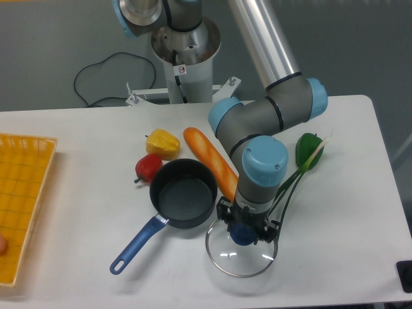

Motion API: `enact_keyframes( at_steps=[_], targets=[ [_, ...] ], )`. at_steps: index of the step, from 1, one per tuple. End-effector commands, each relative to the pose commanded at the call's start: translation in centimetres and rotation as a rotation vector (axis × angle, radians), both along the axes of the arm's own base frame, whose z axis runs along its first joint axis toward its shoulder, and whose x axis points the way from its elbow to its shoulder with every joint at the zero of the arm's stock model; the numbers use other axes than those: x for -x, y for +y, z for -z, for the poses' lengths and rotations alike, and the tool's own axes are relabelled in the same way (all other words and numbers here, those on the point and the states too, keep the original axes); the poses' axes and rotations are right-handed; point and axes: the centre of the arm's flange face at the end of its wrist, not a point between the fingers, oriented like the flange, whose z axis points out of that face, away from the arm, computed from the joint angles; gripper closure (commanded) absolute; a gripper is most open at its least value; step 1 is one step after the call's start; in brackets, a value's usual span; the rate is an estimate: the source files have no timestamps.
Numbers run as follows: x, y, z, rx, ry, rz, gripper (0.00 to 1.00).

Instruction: Place the lid on the table

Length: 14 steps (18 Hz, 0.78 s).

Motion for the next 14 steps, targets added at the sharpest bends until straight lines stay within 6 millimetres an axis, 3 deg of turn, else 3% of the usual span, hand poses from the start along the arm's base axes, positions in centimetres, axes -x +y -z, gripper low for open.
enact_keyframes(
  at_steps=[14],
  targets=[
    [-1.1,0.2,1.4,0.014,-0.021,-0.006,0.33]
  ],
)
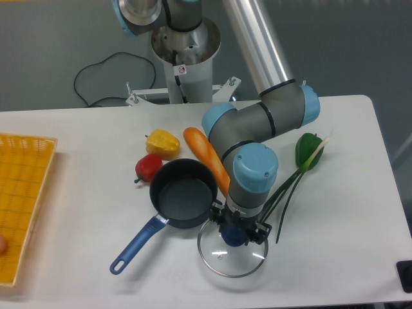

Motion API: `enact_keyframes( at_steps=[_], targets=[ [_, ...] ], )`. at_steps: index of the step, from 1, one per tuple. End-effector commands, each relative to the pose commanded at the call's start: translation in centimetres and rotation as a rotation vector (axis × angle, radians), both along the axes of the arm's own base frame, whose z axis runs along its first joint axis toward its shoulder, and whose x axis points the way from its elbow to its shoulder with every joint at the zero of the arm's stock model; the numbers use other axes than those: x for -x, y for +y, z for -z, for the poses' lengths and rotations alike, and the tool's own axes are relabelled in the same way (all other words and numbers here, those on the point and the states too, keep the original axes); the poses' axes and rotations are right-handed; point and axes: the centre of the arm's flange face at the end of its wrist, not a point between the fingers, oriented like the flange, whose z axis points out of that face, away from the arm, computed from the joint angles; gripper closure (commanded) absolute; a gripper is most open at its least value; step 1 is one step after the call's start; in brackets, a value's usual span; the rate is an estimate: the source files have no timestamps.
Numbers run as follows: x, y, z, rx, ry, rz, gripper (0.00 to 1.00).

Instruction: Place the lid on the table

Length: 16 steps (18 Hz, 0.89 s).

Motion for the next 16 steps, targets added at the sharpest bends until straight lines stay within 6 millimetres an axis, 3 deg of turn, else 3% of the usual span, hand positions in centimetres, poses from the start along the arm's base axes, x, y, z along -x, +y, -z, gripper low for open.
enact_keyframes(
  at_steps=[16],
  targets=[
    [-0.9,0.6,1.1,0.029,-0.001,0.002,0.33]
  ],
)
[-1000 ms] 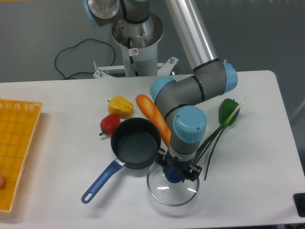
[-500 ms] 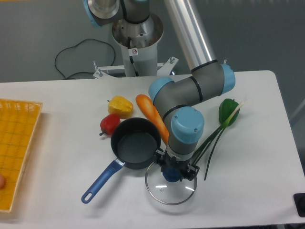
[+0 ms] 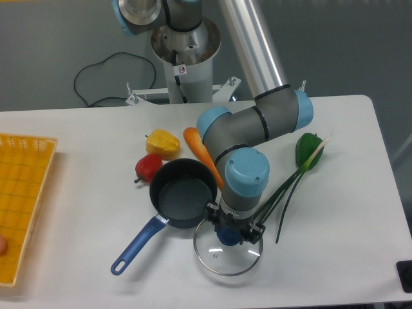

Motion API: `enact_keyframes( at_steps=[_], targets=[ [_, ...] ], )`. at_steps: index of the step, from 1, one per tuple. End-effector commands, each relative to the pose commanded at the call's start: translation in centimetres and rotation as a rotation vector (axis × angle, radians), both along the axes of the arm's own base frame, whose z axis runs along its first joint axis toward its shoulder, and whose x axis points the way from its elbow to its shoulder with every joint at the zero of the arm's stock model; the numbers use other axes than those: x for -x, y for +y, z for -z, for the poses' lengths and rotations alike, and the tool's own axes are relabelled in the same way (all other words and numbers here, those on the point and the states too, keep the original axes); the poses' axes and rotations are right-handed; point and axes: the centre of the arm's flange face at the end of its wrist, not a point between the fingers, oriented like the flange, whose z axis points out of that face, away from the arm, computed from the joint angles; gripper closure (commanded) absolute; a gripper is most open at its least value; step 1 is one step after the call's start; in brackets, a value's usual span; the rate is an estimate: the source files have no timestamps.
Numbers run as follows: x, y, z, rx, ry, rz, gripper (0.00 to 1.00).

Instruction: Place the lid on the table

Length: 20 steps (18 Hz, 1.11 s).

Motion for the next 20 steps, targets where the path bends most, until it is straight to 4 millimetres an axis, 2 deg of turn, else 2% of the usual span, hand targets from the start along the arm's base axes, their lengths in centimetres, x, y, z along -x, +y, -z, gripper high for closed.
enact_keyframes(
  at_steps=[13,20],
  targets=[
    [-0.66,0.26,0.62,0.008,-0.008,0.001,0.33],
    [-0.09,0.32,0.80,0.007,-0.006,0.006,0.33]
  ],
)
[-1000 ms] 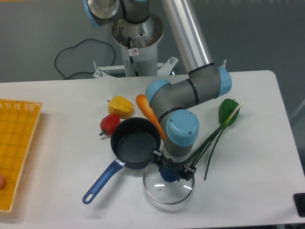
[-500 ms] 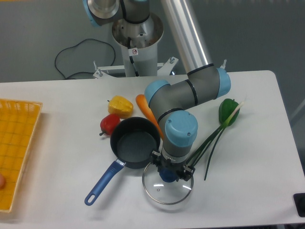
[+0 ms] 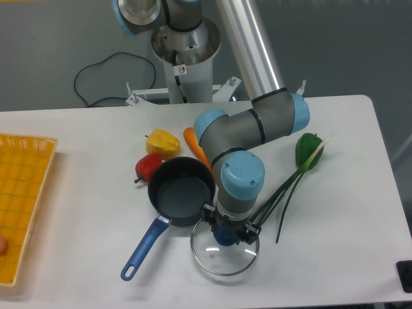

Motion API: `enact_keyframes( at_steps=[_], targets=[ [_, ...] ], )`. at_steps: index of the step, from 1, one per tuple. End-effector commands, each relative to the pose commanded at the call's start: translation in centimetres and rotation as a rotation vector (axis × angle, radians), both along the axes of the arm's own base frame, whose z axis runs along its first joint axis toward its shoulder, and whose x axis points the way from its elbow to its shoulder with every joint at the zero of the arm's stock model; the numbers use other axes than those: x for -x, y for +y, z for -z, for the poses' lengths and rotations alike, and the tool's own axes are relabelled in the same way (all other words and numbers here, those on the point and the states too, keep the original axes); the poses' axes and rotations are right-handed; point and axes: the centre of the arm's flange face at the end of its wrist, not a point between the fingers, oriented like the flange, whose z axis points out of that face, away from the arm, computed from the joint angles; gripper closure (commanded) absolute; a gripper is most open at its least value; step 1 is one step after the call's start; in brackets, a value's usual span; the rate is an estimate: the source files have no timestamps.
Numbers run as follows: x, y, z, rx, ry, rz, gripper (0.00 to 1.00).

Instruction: Place the lid on the table

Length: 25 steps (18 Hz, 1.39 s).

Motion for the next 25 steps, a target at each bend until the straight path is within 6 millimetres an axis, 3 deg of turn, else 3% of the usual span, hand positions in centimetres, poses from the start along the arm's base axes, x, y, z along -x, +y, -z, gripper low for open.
enact_keyframes(
  at_steps=[9,25],
  targets=[
    [1.9,-0.6,0.4,0.032,0.029,-0.019,0.33],
    [2.6,-0.2,0.2,0.022,0.033,-0.071,0.33]
  ],
)
